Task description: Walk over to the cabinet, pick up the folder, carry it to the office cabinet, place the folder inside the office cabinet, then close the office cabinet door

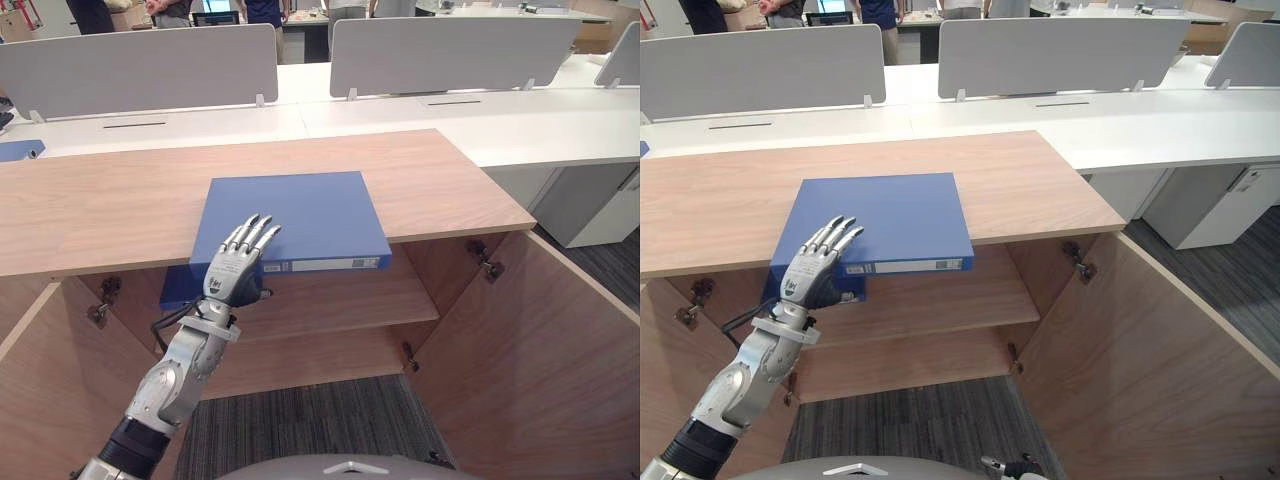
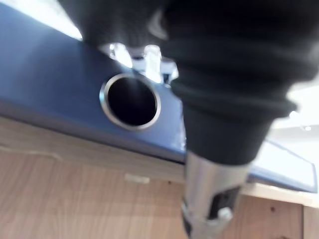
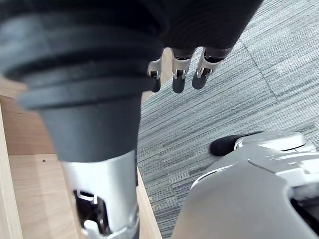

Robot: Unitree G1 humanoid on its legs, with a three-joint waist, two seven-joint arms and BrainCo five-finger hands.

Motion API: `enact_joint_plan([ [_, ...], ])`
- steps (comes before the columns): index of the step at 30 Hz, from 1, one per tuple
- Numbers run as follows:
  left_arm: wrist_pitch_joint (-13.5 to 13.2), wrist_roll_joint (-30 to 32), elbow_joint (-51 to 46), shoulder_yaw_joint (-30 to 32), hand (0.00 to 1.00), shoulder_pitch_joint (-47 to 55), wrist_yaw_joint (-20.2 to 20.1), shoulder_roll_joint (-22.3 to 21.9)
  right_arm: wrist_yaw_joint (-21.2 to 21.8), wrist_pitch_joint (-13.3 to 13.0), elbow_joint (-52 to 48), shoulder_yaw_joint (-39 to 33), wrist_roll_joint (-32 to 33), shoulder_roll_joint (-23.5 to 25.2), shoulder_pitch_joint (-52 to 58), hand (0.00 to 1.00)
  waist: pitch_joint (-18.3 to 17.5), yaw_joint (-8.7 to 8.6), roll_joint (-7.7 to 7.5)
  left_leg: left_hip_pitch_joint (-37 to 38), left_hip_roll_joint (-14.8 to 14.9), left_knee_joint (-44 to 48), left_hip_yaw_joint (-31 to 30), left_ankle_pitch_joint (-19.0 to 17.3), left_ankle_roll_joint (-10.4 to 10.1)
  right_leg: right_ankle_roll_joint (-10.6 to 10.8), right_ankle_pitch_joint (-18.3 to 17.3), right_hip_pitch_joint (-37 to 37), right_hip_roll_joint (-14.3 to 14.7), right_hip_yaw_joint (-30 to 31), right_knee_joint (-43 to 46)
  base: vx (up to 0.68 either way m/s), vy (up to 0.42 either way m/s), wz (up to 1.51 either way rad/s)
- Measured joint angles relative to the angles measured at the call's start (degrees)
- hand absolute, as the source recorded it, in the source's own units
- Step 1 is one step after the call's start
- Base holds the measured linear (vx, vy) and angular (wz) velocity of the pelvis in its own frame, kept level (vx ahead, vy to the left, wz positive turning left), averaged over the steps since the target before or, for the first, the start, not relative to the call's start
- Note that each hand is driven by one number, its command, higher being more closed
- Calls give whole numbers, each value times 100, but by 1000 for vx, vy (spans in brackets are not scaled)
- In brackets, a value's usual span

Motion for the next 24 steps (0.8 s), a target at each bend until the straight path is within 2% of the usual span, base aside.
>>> enact_joint_plan([
  [3, 73, 115, 66, 18, 0, -1, 117, -143, 0, 2, 1, -15, 17, 6, 7, 0, 0, -21, 0, -8, -1, 0, 1, -2, 0, 1, 4, -1, 0, 0, -17, 0, 0, 0],
  [4, 89, 124, 80, 22, 100, -9, 138, -145, 0, 2, 1, -26, 36, 7, 7, 0, -2, -28, 2, -10, -1, 0, 2, -2, -1, 1, 5, -1, 0, 0, -23, 0, 0, 0],
  [8, 249, 225, 261, 215, 100, -131, 210, -354, 1, 3, 1, -46, 59, 23, 2, 0, -6, -68, 8, -44, -1, 0, 10, -3, -2, 5, 66, -1, 3, 4, -94, 0, 0, 0],
  [11, 292, 302, 272, 273, 100, -163, 323, -347, 1, 6, 1, -53, 99, 67, 9, 0, -9, -99, 4, -45, -1, 0, 20, -7, -1, 3, 74, 0, 3, 10, -108, 0, 0, 0],
  [19, 310, 349, 272, 449, 100, -326, 575, -375, 3, 19, 1, -168, 167, 89, 16, 0, -22, -124, 10, -43, 0, -1, 28, -9, -1, -2, 79, 2, 4, 13, -116, 0, 0, 0],
  [24, 317, 335, 272, 662, 100, -325, 664, -579, 2, 20, 3, -166, 214, 91, 20, 0, -51, -122, -8, -43, 0, -1, 34, -20, -4, -8, 86, 10, 4, 16, -139, 0, -6, 0],
])
